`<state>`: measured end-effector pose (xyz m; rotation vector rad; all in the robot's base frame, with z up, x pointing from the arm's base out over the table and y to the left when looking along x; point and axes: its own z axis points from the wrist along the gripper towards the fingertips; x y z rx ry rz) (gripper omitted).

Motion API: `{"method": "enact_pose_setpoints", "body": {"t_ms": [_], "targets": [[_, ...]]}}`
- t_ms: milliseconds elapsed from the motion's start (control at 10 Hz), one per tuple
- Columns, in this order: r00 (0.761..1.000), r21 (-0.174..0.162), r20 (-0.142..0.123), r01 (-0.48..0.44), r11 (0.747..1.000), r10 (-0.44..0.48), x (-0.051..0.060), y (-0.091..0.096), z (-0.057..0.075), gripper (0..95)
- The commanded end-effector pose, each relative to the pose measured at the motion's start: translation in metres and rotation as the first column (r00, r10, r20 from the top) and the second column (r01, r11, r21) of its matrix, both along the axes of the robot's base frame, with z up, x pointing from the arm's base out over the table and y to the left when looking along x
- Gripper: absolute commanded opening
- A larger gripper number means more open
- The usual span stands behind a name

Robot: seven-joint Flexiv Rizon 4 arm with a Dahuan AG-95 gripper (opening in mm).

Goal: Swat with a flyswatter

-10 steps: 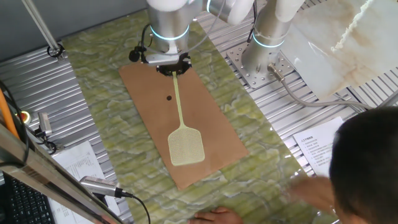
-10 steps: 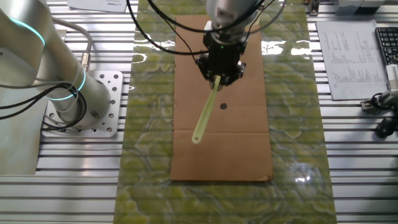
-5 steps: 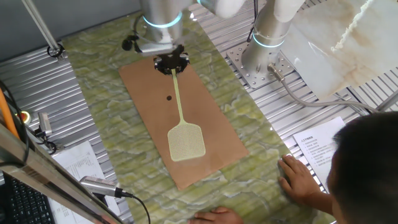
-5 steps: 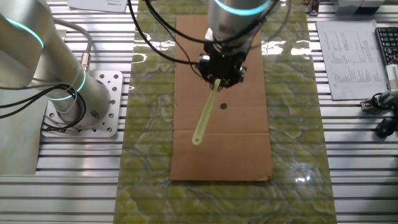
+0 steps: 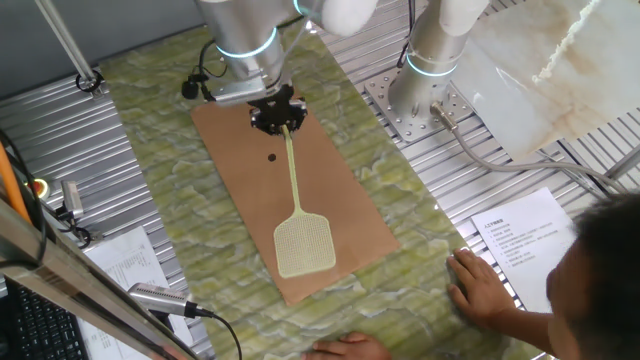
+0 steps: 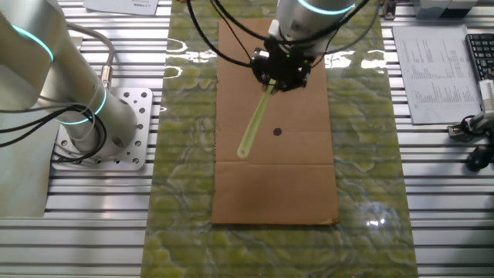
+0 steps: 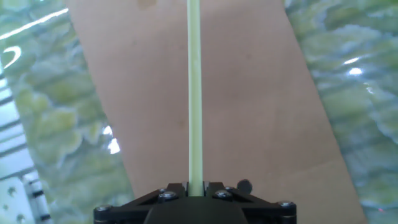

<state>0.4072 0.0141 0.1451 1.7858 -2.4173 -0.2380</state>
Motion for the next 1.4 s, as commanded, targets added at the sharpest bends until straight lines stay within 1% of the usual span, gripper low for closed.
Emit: {"method": "enact_pose_setpoints", "body": {"t_ms": [100,200,300,400,500,600,700,800,900,1000,1100,1400], "targets": [[0.989,-0.071,0.050,-0.135,0.988,0.139,0.000,-0.029,-0.006,0.0],[0.984,-0.089,0.055,-0.162,0.983,0.167,0.000,-0.037,-0.007,0.0],[0.976,-0.106,0.069,-0.197,0.975,0.205,0.000,-0.055,-0.009,0.0],[0.973,-0.098,0.071,-0.214,0.972,0.221,0.001,-0.067,-0.011,0.0],[0.972,-0.103,0.084,-0.209,0.972,0.218,-0.001,-0.074,-0.014,0.0],[0.973,-0.101,0.091,-0.205,0.973,0.214,-0.002,-0.079,-0.019,0.0],[0.977,-0.091,0.086,-0.188,0.978,0.196,-0.002,-0.079,-0.019,0.0],[0.981,-0.030,0.076,-0.177,0.984,0.179,-0.001,-0.077,-0.020,0.0],[0.983,0.018,0.065,-0.174,0.985,0.172,-0.001,-0.077,-0.020,0.0],[0.984,0.023,0.059,-0.170,0.985,0.168,-0.001,-0.077,-0.020,0.0],[0.987,0.015,0.053,-0.150,0.989,0.149,-0.001,-0.077,-0.020,0.0],[0.985,0.016,0.059,-0.165,0.986,0.164,-0.001,-0.077,-0.020,0.0]]}}
